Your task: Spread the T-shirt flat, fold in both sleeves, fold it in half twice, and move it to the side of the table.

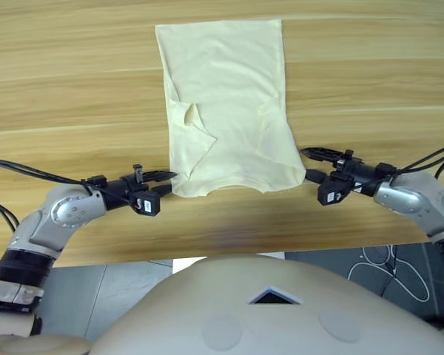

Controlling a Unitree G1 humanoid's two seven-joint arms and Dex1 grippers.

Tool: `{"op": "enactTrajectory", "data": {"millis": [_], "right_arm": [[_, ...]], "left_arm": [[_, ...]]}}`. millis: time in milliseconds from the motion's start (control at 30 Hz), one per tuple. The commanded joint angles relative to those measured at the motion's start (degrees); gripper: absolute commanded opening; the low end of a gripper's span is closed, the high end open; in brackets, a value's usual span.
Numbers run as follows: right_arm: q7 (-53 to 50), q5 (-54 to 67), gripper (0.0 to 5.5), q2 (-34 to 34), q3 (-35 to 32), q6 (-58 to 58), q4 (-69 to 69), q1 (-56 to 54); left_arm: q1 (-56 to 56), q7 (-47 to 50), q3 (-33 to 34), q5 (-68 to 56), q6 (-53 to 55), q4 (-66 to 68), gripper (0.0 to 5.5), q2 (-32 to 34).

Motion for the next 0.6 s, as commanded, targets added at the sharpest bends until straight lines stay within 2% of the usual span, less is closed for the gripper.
{"op": "enactTrajectory", "data": {"millis": [33, 233, 400, 467, 600], "right_arm": [[1.8, -2.5, 3.00, 1.0, 2.7, -0.8, 2.5, 0.0], [1.5, -2.8, 3.00, 0.7, 3.3, -2.2, 2.8, 0.1], [-0.6, -3.2, 2.13, 1.8, 2.8, -2.4, 4.1, -0.5], [-1.0, -3.0, 1.63, 1.8, 2.7, -2.4, 4.1, -0.3], [-1.5, -3.1, 0.93, 1.6, 2.6, -2.8, 4.2, -0.1]], "left_arm": [[0.6, -1.3, -2.5, 2.0, -0.5, 1.7, 1.42, 0.0], [0.4, -1.4, -3.7, 1.5, -1.1, 2.5, 1.42, -0.1], [-1.0, -0.7, -4.1, 1.6, -1.8, 6.1, 0.60, -0.5], [-1.3, -0.6, -4.3, 1.3, -2.1, 7.0, 0.14, -0.7], [-1.8, -0.4, -4.5, 0.8, -2.6, 8.3, 0.00, -0.9]]}}
